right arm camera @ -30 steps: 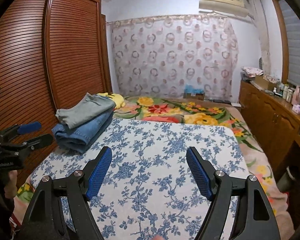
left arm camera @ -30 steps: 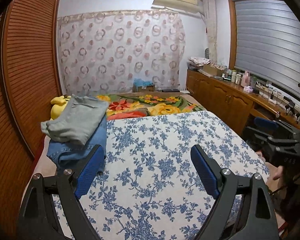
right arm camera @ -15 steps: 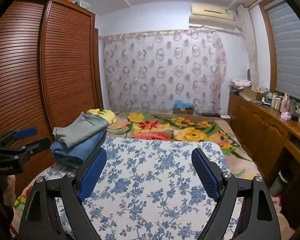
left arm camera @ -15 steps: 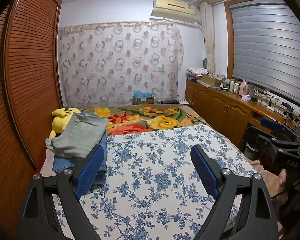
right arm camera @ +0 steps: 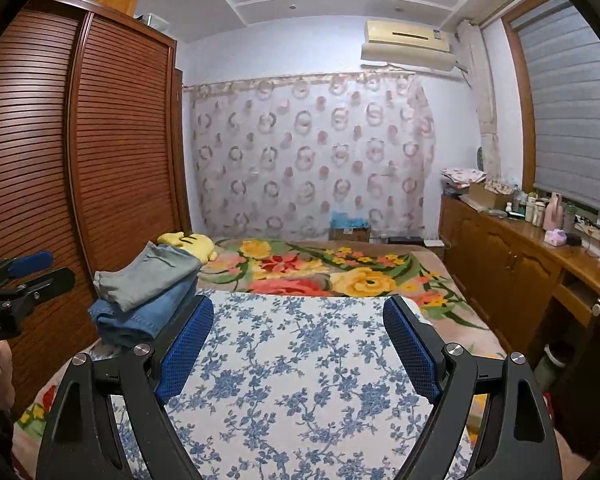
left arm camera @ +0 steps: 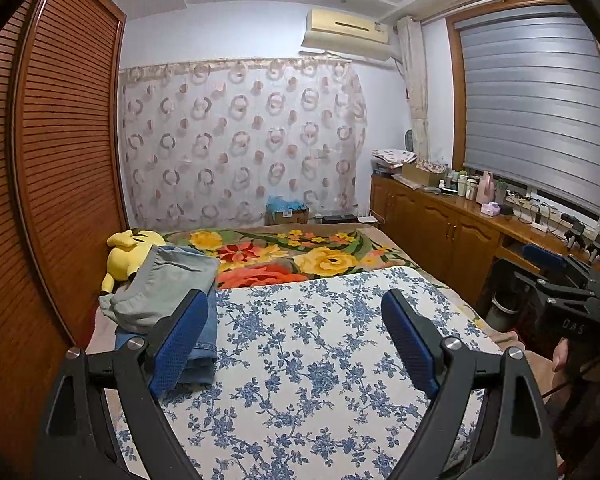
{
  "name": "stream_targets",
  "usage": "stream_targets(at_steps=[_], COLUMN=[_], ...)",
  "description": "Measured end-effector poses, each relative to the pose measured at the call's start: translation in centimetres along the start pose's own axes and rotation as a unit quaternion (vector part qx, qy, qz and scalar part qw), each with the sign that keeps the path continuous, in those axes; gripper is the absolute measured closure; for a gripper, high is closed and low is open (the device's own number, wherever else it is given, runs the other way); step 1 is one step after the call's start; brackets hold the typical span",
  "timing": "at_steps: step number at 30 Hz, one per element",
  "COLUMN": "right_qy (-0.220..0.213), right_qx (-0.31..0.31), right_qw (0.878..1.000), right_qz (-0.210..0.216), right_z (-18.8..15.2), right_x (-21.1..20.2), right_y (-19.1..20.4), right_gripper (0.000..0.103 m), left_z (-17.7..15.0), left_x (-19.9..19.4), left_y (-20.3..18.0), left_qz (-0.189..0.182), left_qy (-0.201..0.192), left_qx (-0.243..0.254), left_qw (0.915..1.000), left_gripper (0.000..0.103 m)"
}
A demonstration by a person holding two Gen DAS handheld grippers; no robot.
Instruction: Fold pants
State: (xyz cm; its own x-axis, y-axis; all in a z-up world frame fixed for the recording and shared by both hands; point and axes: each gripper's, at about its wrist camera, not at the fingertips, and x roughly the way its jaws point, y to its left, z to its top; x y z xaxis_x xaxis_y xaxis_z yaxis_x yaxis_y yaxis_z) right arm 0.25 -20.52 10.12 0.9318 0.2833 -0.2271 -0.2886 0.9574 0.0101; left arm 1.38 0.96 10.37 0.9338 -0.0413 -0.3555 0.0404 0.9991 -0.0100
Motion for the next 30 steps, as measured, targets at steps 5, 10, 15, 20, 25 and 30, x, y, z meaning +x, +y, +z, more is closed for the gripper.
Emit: stream_targets(at_steps=[5,10,15,20,25,30], right_qy=[0.0,-0.001,0.0,0.001,0.002,0.002], right_qx=[0.001,0.002,0.001,0.001,0.001,0.001], right_qw=[1.0,1.0,1.0,1.0,1.0,1.0], right_qz=[-0.002,-0.002,-0.001,0.0,0.001,0.002], right_z=[-0.16,-0.17,-0.23,-0.35,-0.32,-0.36], right_x=[0.29,0.37,0.38,0.36,0.35,0.31], right_y=[0.11,0.13,0.14,-0.07,-0.13,-0.21], right_gripper=[0.015,0.015,0.015,0.015,0.015,0.015], left_z=[0.0,0.1,0.04,0.04,-0.11,-0.15], left_x=[-0.04,-0.02,-0.1,-0.04,-0.07,-0.07], left_y=[0.06,0.23,0.53,0.71,0.75,0.81], left_qz=[0.004,0.007,0.006,0.006,0.007,0.008], left_qy=[-0.001,0.0,0.0,0.0,-0.001,-0.001], left_qx=[-0.001,-0.002,-0.003,-0.003,-0.003,-0.003], left_qw=[1.0,1.0,1.0,1.0,1.0,1.0], left_gripper=[0.014,0.014,0.014,0.014,0.014,0.014])
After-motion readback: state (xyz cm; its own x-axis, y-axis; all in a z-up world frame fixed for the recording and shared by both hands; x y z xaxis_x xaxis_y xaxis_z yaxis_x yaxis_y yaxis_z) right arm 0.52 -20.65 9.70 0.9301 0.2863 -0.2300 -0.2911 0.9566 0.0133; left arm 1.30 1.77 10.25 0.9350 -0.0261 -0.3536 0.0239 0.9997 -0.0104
